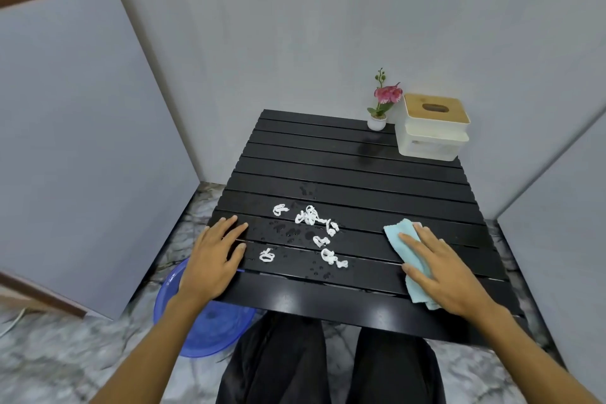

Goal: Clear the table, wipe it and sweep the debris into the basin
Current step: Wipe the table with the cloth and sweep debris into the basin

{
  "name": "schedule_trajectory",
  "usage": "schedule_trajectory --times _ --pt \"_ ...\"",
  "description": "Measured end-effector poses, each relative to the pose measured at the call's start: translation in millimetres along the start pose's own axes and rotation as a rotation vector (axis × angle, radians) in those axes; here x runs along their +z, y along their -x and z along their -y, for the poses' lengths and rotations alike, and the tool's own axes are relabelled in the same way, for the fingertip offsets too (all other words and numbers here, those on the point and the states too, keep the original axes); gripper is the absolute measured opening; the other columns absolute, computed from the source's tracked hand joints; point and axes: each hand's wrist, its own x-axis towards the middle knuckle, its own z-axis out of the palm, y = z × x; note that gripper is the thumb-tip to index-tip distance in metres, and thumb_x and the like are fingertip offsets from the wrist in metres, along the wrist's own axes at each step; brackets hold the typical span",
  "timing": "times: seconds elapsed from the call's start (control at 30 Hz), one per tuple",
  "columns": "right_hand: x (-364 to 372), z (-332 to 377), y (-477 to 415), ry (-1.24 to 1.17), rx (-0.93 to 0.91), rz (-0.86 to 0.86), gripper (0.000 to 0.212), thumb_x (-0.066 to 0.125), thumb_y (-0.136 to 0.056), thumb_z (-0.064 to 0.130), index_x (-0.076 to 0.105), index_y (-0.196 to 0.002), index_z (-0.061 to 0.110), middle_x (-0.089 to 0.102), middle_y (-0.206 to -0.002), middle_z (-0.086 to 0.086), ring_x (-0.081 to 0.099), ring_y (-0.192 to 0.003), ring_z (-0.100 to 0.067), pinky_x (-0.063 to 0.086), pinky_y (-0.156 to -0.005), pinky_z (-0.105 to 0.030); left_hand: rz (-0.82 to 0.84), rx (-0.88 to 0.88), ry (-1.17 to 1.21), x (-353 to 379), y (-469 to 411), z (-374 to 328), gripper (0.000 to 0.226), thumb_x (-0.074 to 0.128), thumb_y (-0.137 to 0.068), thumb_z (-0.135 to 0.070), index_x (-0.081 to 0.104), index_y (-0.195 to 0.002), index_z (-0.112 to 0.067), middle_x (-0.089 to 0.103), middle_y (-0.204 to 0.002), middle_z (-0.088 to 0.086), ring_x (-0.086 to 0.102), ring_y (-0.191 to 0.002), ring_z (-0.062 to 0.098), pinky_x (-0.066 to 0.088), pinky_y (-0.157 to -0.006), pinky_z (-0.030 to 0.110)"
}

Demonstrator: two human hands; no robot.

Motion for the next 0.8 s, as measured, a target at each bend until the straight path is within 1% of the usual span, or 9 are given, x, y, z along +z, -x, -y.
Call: schedule_trajectory --times 0.1,0.2,0.3,0.4,0.5,0.63,0.8 --pt "8.8 1.5 2.0 -0.038 -0.002 -0.049 0.062 0.026 -0.09 0.056 0.024 -0.148 0.034 0.002 -0.16 0.007 -0.002 -0.146 -0.008 0.002 -0.119 -0.03 -0.002 0.0 -0.002 1.4 1.6 -0.7 0.055 0.027 -0.092 -0.052 0.046 -0.139 -0.029 0.038 -0.151 -0.004 0.025 -0.143 0.015 0.016 -0.118 0.041" --pt "13.9 4.9 -1.5 -0.018 -0.004 -0.076 0.06 0.026 -0.092 0.051 0.024 -0.148 0.03 0.004 -0.16 0.004 -0.004 -0.146 -0.009 0.003 -0.118 -0.029 -0.013 -0.003 -0.002 1.2 1.1 -1.2 0.055 0.028 -0.092 -0.051 0.047 -0.139 -0.028 0.038 -0.151 -0.004 0.025 -0.143 0.015 0.017 -0.118 0.042" --pt "18.8 12.8 -3.1 -0.019 0.031 -0.08 0.055 0.032 -0.096 0.045 0.025 -0.148 0.027 0.007 -0.16 0.002 -0.001 -0.147 -0.012 0.005 -0.118 -0.029 -0.023 0.001 -0.006 1.6 0.7 -1.7 0.055 0.028 -0.092 -0.05 0.047 -0.138 -0.028 0.039 -0.15 -0.003 0.026 -0.143 0.016 0.018 -0.117 0.043" --pt "26.0 33.0 -6.2 -0.039 0.058 -0.114 0.056 0.03 -0.095 0.044 0.026 -0.147 0.026 0.01 -0.16 -0.002 0.003 -0.147 -0.016 0.007 -0.119 -0.031 -0.026 0.001 -0.009 3.0 0.5 -1.4 0.054 0.029 -0.092 -0.049 0.047 -0.138 -0.027 0.039 -0.15 -0.002 0.026 -0.143 0.016 0.017 -0.117 0.042" --pt "34.0 58.2 -11.3 -0.063 0.084 -0.138 0.054 0.037 -0.097 0.037 0.026 -0.148 0.024 0.011 -0.16 -0.007 0.005 -0.147 -0.02 0.005 -0.119 -0.03 -0.022 0.001 -0.015 3.3 0.3 -1.0 0.054 0.029 -0.092 -0.049 0.047 -0.138 -0.027 0.039 -0.151 -0.002 0.026 -0.143 0.016 0.016 -0.117 0.041" --pt "40.9 88.1 -19.4 -0.092 0.097 -0.176 0.054 0.038 -0.097 0.034 0.025 -0.147 0.022 0.011 -0.159 -0.009 0.005 -0.147 -0.021 0.003 -0.118 -0.03 -0.019 0.006 -0.03 3.0 0.1 -2.3 0.054 0.029 -0.093 -0.048 0.047 -0.139 -0.027 0.039 -0.151 -0.002 0.026 -0.143 0.017 0.018 -0.117 0.043" --pt "48.9 113.4 -28.5 -0.112 0.082 -0.197 0.053 0.037 -0.097 0.032 0.026 -0.147 0.02 0.012 -0.159 -0.011 0.005 -0.147 -0.024 0.003 -0.119 -0.033 -0.022 0.005 -0.031 3.2 0.2 -1.9 0.054 0.028 -0.092 -0.049 0.047 -0.139 -0.028 0.039 -0.15 -0.003 0.026 -0.143 0.017 0.017 -0.118 0.042"
